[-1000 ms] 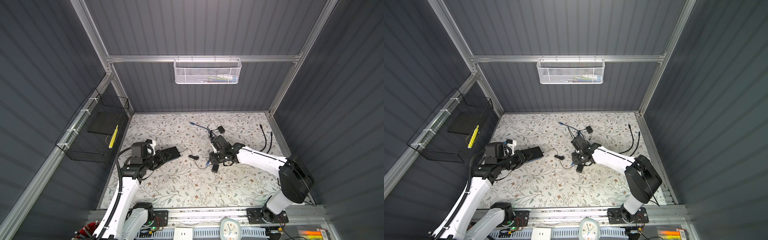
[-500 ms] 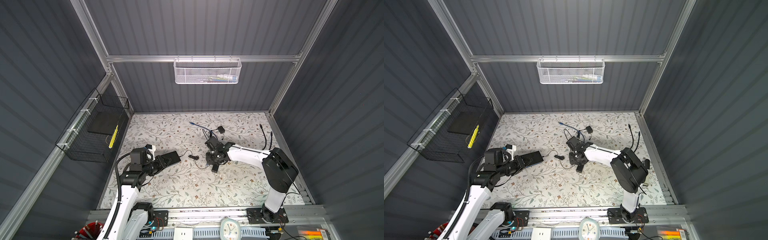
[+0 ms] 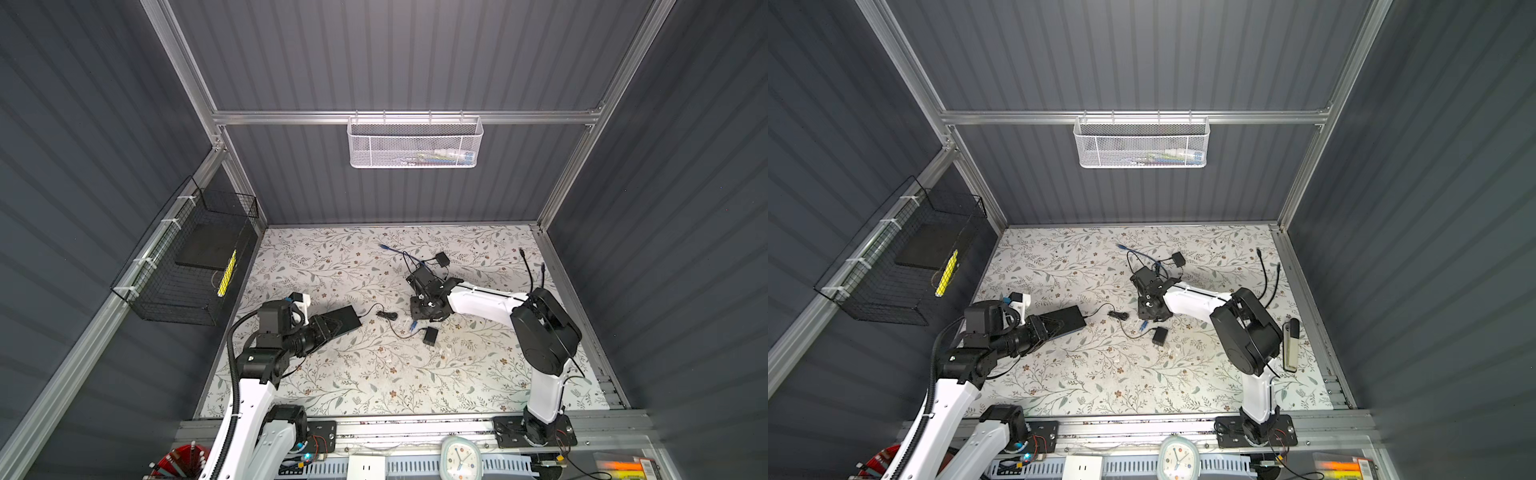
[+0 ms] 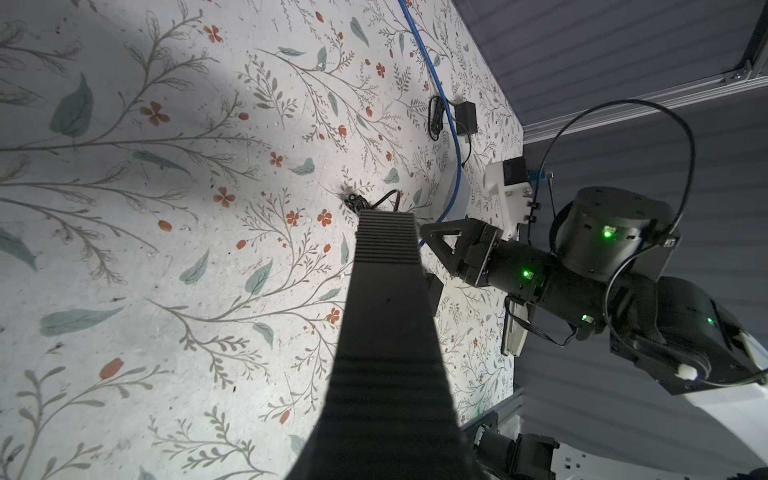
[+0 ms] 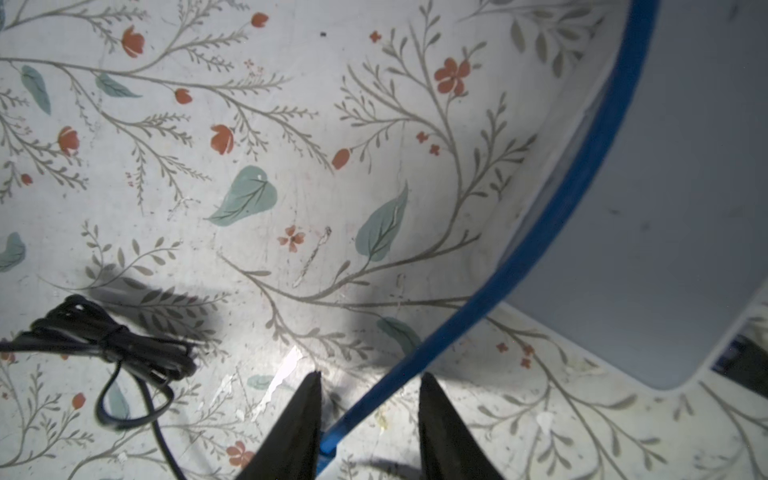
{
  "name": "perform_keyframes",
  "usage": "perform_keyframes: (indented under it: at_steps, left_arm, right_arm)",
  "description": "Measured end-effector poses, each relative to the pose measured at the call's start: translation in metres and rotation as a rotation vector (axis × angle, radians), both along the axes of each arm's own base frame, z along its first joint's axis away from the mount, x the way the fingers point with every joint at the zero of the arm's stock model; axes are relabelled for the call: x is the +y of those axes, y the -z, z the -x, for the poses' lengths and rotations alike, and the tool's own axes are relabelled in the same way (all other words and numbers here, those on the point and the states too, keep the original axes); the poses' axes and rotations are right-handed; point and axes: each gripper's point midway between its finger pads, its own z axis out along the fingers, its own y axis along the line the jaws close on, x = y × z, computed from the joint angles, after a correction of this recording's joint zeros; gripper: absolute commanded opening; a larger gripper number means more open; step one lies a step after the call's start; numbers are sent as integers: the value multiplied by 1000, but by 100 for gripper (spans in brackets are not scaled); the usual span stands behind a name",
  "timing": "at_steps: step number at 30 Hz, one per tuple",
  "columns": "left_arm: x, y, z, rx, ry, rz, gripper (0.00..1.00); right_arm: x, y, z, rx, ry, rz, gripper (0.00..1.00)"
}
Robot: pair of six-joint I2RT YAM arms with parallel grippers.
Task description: Insert the plug into the switch port
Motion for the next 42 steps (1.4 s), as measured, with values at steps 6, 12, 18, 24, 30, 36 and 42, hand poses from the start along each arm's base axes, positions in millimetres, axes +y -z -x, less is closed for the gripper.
perform_keyframes:
  at_steps: [6,12,18,24,30,36,42]
  left_arm:
    - [0,0,1,2,0,0,0]
    - [0,0,1,3,0,0,0]
    - [0,0,1,1,0,0,0]
    - [0,0,1,1,1,0,0]
    - [0,0,1,1,1,0,0]
    - [-2,1,1,7,9,7,0]
    - [-3,-1,1,3,16,15,0]
  right_arm:
    - [-1,-1,-4,0,6,-19,34]
    - [3,-1,-6,4,6,-55,29]
    - [3,2,-16,5,32,-107,19]
    - [0,-1,-26,-16,57,-136,8]
    - [-6,-28,-26,-66,85,-180,3]
    - [-12,-88,-37,-188,118,-273,0]
    - [-34,-122,-27,-268,179,-336,0]
